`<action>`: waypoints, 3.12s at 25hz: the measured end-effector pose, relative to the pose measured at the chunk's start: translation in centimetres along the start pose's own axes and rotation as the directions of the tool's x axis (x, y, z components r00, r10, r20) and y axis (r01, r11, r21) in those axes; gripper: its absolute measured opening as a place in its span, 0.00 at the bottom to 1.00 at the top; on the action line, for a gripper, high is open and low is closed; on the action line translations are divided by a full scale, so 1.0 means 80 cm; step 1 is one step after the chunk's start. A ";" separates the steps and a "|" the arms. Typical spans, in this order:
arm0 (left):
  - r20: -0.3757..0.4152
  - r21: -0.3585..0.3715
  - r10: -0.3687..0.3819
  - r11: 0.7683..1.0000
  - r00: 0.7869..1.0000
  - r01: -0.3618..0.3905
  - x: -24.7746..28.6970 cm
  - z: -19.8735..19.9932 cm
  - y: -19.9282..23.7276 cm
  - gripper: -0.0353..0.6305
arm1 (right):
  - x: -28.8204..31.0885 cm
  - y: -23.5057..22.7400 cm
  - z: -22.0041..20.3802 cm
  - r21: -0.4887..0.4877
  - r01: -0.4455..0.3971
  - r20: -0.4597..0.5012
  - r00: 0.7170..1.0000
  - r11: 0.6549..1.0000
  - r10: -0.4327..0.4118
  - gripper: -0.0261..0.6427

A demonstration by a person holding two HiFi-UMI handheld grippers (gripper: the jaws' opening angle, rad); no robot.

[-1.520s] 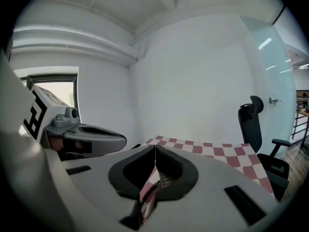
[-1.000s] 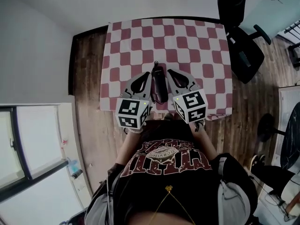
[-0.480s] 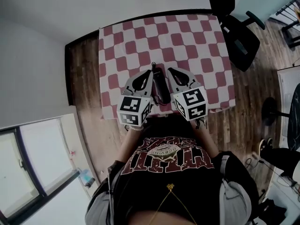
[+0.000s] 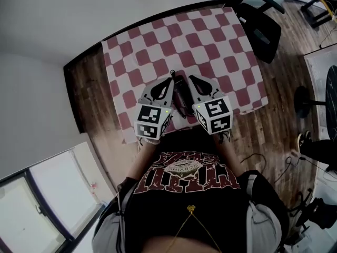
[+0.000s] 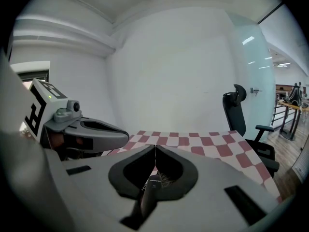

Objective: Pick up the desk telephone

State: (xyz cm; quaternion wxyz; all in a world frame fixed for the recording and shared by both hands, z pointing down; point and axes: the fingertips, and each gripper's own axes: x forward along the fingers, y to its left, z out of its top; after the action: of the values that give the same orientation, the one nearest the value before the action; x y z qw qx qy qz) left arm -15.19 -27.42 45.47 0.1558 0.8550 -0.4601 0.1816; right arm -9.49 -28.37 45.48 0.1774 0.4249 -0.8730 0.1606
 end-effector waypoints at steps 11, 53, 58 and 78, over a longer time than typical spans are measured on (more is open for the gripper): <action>-0.058 -0.009 -0.070 0.998 0.996 0.070 0.001 -0.030 0.004 0.06 | 0.016 0.008 -0.042 0.026 0.052 -0.089 0.995 0.998 -0.049 0.07; -0.096 -0.096 -0.017 0.995 0.995 0.008 -0.032 -0.075 0.011 0.06 | 0.080 0.016 -0.174 -0.027 0.024 -0.350 0.936 0.999 -0.032 0.39; -0.091 -0.101 -0.008 0.995 0.996 -0.001 -0.036 -0.076 0.015 0.06 | 0.087 0.015 -0.183 -0.005 0.023 -0.365 0.931 1.000 -0.023 0.48; -0.087 -0.143 0.082 0.985 0.993 -0.094 -0.064 -0.090 0.041 0.06 | 0.125 0.005 -0.249 0.029 0.056 -0.502 0.864 0.998 -0.034 0.53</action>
State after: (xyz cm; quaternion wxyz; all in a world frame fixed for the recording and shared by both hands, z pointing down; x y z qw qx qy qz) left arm -21.77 -22.24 49.85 0.2284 0.8121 -0.5029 0.1883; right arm -12.13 -26.40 67.51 0.3923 0.3925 -0.7834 0.2798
